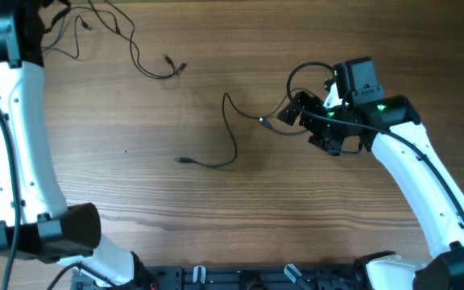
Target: Untangle cables
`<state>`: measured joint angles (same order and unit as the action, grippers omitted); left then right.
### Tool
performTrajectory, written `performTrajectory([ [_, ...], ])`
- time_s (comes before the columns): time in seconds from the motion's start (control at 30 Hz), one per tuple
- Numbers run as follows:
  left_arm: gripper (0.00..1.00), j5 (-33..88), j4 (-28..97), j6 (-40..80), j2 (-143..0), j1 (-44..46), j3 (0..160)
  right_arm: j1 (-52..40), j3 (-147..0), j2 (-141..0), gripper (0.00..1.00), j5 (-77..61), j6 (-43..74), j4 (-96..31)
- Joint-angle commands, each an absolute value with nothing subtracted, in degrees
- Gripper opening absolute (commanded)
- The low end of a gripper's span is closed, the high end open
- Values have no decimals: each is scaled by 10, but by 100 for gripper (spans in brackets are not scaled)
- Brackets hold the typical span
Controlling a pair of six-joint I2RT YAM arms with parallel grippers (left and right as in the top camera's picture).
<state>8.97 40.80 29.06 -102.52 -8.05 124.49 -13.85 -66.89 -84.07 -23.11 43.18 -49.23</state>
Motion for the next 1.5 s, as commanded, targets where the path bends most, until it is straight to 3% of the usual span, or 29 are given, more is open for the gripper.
performTrajectory([
  [0.0,4,65,447,291,-1074,-147,1247,-141,-670,-848,99,-232,421,-491],
  [0.27,4,-47,482,227,-1194,-296,1247,-141,-670,-848,99,-232,422,-485],
  [0.43,4,-123,442,140,-1282,-364,1247,-141,-670,-848,99,-232,422,-481],
  [0.5,4,-159,389,50,-1299,-387,1247,-141,-670,-848,99,-232,422,-483],
  [0.7,4,-87,366,32,-1314,-430,1247,-141,-670,-848,100,-229,422,-480],
  [0.73,7,-58,367,32,-1320,-434,1247,-141,-670,-848,100,-229,422,-480],
  [0.77,21,-45,370,32,-1326,-435,1247,-141,-670,-848,99,-229,422,-480],
  [0.8,62,-45,375,34,-1333,-436,1247,-141,-670,-848,99,-229,422,-480],
  [0.9,80,-45,397,34,-1338,-435,1247,-141,-670,-848,99,-229,422,-480],
  [1.0,79,-17,437,34,-1338,-431,1247,-141,-670,-848,100,-229,422,-478],
  [1.17,73,186,493,37,-1343,-415,1247,-141,-670,-848,100,-229,421,-476],
  [1.27,86,186,480,114,-1353,-378,1247,-141,-670,-848,99,-229,422,-475],
  [1.47,90,5,507,162,-1388,-271,1247,-141,-670,-848,100,-229,422,-475],
])
